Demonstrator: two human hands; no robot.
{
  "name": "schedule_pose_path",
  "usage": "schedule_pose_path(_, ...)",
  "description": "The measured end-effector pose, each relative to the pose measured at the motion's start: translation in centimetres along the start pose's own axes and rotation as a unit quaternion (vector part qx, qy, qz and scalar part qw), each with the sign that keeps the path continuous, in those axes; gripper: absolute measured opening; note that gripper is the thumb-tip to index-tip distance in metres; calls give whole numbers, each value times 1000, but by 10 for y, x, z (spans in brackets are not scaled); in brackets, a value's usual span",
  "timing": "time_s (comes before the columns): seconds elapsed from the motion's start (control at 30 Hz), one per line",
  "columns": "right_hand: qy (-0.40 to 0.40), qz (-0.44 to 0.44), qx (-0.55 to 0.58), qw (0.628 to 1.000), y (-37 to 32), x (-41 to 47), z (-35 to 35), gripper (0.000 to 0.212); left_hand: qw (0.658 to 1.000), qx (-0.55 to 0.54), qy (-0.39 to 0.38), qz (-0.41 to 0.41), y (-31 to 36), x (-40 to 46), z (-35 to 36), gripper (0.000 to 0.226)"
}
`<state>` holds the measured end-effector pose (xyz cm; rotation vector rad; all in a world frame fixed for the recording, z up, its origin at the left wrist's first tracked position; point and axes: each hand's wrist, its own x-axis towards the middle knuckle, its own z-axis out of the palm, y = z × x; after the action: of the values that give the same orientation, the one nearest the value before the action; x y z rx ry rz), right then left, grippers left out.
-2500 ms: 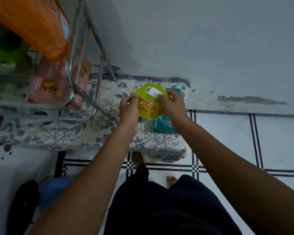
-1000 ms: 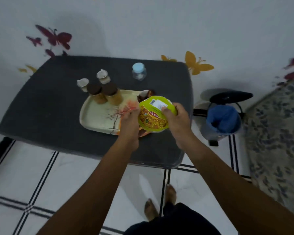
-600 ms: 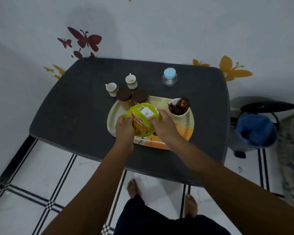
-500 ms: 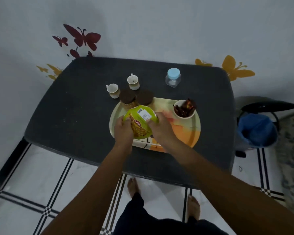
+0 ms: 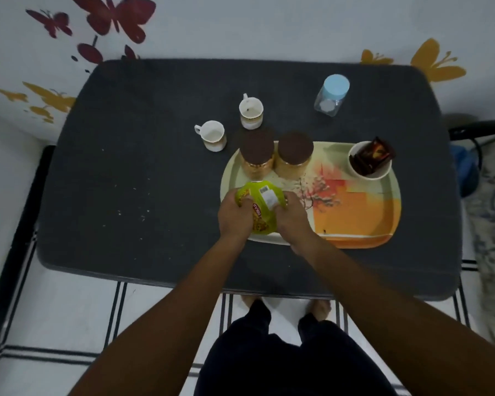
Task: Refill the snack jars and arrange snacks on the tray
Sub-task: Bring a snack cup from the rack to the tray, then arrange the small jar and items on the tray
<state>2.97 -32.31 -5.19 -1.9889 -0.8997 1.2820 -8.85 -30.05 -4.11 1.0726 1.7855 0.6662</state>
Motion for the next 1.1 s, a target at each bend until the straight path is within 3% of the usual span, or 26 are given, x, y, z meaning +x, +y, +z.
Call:
schedule_pose_path(0.17,8,40,22,999,-6,6,6,37,999,-11,-33,10,-1,10,-8,22)
schedule_pose_path(0.3,3,50,35,998,-9,5,-1,41,996,75,36,17,14,18,-9,51)
schedule_pose_path(0.4,79,-10,-3,997,-12,6,-22,34,989,67,75,105,35,16,1,59)
schedule_pose_path(0.53,190,-85,-25,978,-25,15,-63,25,962,77,49,257,64,12,27,60)
schedule_pose_path(0.63,209,-133,-38,968,-39,33,-90,27,922,163,-1,351,84,22,47,61)
schedule_pose_path(0.77,212,-197,-111,951,-61,70,-124,34,840,322,-57,433,101,43,73,64)
schedule_pose_path(0.93,170,-220,-210,937,-80,130,-153,49,748,497,-110,425,88,70,102,77)
schedule_pose_path(1.1,127,-228,-371,891,-87,198,-163,69,735,522,-61,427,73,73,113,80)
